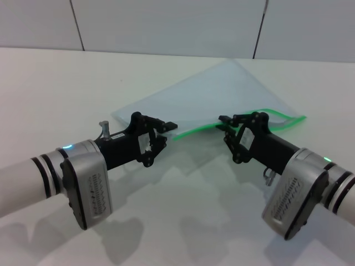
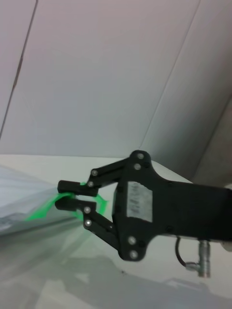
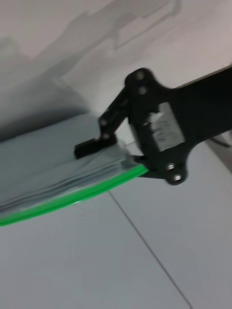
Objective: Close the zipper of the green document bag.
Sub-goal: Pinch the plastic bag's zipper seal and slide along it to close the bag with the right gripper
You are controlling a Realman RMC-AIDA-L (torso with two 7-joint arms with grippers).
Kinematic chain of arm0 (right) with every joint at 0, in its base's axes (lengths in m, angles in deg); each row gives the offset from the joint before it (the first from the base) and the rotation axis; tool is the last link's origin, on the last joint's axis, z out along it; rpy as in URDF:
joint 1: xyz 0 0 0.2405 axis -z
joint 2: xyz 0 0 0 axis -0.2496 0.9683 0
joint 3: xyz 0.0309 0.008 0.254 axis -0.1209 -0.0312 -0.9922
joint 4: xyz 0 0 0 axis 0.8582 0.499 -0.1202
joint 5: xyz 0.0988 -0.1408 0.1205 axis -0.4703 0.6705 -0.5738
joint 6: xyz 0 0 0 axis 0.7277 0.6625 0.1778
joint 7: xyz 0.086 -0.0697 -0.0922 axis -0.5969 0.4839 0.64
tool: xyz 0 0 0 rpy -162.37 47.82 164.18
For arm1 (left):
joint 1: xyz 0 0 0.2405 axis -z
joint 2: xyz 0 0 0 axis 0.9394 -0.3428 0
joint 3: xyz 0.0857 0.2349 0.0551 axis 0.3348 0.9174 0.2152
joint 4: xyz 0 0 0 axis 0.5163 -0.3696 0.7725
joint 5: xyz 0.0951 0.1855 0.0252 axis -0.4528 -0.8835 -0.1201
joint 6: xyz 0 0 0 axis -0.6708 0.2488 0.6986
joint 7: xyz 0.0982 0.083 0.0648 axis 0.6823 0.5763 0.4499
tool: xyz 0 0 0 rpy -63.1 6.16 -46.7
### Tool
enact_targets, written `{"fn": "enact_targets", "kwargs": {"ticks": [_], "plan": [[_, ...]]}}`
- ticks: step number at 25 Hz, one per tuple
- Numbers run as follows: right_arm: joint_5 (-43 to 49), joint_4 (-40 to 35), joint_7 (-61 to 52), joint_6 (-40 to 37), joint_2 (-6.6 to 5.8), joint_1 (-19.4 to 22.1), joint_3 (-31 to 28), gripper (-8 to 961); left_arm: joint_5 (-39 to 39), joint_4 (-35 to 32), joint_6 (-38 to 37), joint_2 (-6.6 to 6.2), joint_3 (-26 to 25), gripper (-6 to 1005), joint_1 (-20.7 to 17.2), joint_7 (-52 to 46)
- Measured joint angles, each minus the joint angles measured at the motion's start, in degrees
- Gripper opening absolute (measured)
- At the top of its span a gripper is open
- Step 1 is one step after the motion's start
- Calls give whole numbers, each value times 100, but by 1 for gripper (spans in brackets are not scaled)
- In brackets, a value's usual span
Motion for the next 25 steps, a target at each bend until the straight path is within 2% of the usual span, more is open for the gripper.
{"fn": "enact_targets", "kwargs": {"ticks": [25], "plan": [[2, -349, 0, 893, 12, -37, -997, 79, -73, -26, -225, 36, 73, 136, -51, 111]]}}
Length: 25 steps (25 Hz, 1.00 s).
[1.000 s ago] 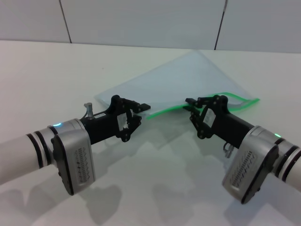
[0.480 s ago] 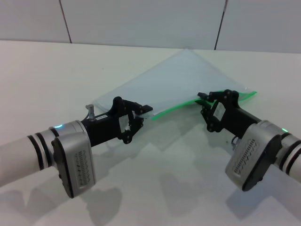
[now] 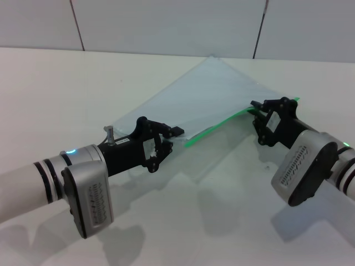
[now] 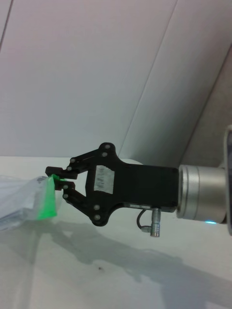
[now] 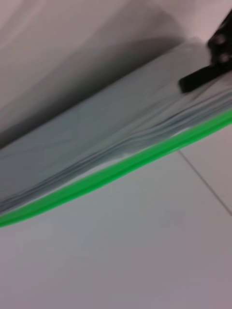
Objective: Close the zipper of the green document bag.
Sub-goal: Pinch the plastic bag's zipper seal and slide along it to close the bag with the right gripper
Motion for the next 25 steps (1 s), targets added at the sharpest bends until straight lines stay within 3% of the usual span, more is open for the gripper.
{"fn": "enact_targets", "kwargs": {"ticks": [25], "plan": [[-9, -514, -2, 605, -10, -86, -1220, 80, -416, -181, -239, 23, 15, 148, -172, 145]]}}
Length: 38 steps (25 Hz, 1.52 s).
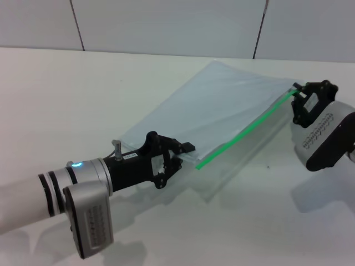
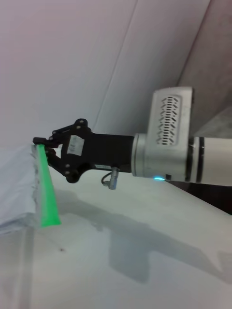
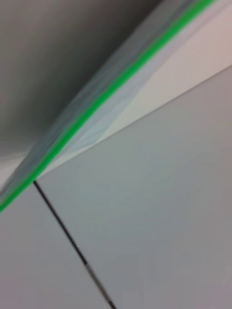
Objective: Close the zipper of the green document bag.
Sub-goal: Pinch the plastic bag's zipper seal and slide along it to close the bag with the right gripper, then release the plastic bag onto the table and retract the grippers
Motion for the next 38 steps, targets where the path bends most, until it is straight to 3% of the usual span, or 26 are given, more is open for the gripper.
{"fn": "enact_targets", "kwargs": {"ticks": [12, 19, 27, 32, 36, 38], "plan": [[0, -177, -40, -5, 4, 42, -437, 79, -38, -49, -133, 1, 0, 154, -93, 209], [-23, 83, -43, -185, 31, 200, -706, 109, 170, -41, -216, 0, -133, 158, -160, 315], [-329, 514, -34, -1698, 35, 885, -937, 158, 1036, -27, -380, -6, -158, 162, -317, 169], [-642, 858, -77, -2687, 36, 1262, -893, 348, 1692, 40, -1026, -36, -159, 164, -477, -536], [-784, 999, -443, -3414, 34, 1525, -722, 537, 2338, 175, -1531, -43, -159, 384, -546, -1156], [-781, 992, -615, -3558, 33, 1555, -635, 637, 2414, 210, -1653, -45, -159, 401, -572, -1280]]}}
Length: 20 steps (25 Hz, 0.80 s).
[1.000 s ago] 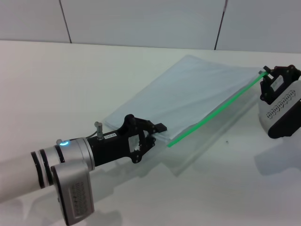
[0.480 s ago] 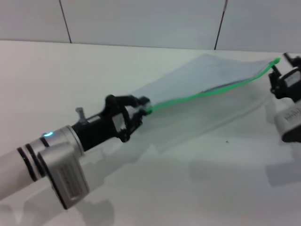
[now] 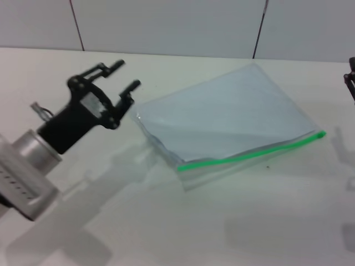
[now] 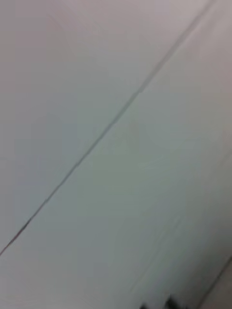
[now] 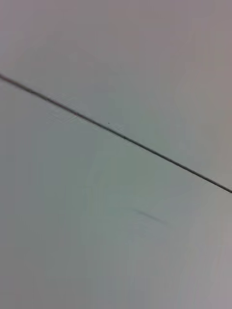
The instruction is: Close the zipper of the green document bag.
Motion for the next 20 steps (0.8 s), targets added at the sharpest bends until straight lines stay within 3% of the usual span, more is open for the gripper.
{"fn": "enact_targets", "kwargs": {"ticks": [5, 13, 20], "plan": [[24, -53, -798, -694, -26, 28, 594, 867, 569, 29, -594, -26, 1, 419, -162, -920], [96, -320, -1414, -1741, -32, -92, 1619, 884, 1924, 52, -1314, 31, 1, 419, -482, -2213], [107, -340, -1784, -1973, -41, -256, 1937, 887, 2036, 153, -1453, 19, 1, 418, -490, -2582]]}}
